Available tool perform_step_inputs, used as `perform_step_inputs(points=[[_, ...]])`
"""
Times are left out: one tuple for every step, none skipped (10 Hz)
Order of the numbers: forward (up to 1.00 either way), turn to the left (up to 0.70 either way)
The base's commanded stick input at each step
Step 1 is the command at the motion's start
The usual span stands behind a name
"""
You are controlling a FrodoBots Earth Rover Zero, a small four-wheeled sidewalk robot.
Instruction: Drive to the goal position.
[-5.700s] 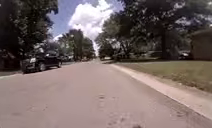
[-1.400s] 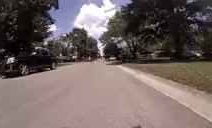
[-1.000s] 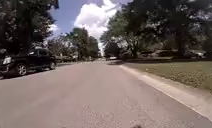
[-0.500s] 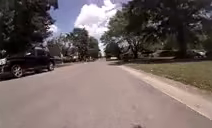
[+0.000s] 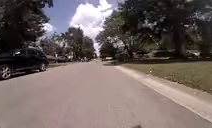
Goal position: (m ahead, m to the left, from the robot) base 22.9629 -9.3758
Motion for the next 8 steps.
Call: perform_step_inputs(points=[[0.7,0.0],[0.7,0.0],[0.7,0.0],[0.7,0.0],[0.7,0.0],[0.7,0.0],[0.7,0.0],[0.7,0.0]])
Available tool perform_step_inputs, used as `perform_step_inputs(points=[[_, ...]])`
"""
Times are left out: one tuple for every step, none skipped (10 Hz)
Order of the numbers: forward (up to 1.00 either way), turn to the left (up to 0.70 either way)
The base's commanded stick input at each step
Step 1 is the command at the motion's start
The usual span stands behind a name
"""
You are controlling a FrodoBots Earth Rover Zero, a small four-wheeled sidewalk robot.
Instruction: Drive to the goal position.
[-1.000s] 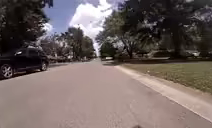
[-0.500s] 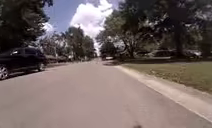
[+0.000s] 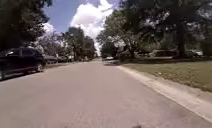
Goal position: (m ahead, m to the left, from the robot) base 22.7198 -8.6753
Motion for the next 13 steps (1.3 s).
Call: perform_step_inputs(points=[[0.7,0.0],[0.7,0.0],[0.7,0.0],[0.7,0.0],[0.7,0.0],[0.7,0.0],[0.7,0.0],[0.7,0.0],[0.7,0.0],[0.7,0.0],[0.7,0.0],[0.7,0.0],[0.7,0.0]])
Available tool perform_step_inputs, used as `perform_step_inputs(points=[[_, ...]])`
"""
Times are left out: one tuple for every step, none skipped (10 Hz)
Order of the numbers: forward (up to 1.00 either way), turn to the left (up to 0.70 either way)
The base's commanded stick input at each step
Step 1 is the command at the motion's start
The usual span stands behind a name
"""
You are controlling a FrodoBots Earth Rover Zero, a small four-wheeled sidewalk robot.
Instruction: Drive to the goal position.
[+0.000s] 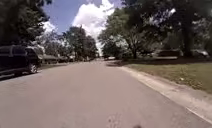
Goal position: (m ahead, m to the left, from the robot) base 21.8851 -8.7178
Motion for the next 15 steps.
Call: perform_step_inputs(points=[[0.7,0.0],[0.7,0.0],[0.7,0.0],[0.7,0.0],[0.7,0.0],[0.7,0.0],[0.7,0.0],[0.7,0.0],[0.7,0.0],[0.7,0.0],[0.7,0.0],[0.7,0.0],[0.7,0.0],[0.7,0.0],[0.7,-0.21]])
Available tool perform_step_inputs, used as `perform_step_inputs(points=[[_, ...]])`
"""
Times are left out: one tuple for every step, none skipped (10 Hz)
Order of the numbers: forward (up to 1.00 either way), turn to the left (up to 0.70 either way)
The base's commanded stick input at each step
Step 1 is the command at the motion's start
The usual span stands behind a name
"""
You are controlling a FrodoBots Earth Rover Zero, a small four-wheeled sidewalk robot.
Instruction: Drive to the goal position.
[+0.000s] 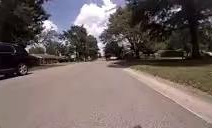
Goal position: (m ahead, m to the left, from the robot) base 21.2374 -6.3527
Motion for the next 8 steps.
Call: perform_step_inputs(points=[[0.7,-0.35],[0.7,-0.35],[0.7,-0.14],[0.7,0.0],[0.7,0.0],[0.7,0.0],[0.7,0.0],[0.7,0.0]])
